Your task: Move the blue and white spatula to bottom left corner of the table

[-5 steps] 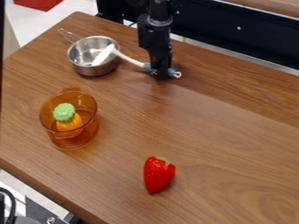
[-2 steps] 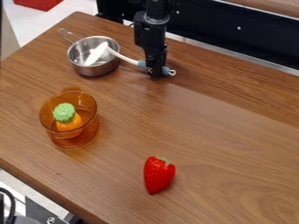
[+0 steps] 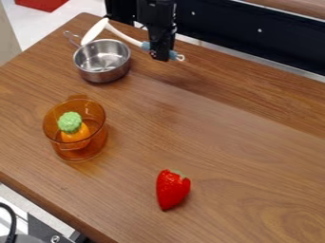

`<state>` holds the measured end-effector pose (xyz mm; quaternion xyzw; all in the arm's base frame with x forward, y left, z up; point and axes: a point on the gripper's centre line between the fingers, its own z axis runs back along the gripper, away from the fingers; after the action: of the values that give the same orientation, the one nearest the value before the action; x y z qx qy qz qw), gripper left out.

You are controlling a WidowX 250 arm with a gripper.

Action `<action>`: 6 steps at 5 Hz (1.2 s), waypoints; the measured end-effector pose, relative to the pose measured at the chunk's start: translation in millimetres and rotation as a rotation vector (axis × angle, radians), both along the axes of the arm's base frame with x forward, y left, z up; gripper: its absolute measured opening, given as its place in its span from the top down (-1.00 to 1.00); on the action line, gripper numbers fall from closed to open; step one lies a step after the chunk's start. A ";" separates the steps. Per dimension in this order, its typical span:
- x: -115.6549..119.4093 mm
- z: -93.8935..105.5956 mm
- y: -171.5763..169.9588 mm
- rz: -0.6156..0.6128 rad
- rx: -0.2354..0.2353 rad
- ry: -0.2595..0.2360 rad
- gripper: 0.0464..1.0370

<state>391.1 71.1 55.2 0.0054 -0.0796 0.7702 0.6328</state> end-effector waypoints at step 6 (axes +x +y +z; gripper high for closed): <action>-107.3 45.0 -52.5 -1.430 0.029 0.102 0.63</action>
<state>283.8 18.5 100.2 -0.0038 -0.0443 0.1644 0.9854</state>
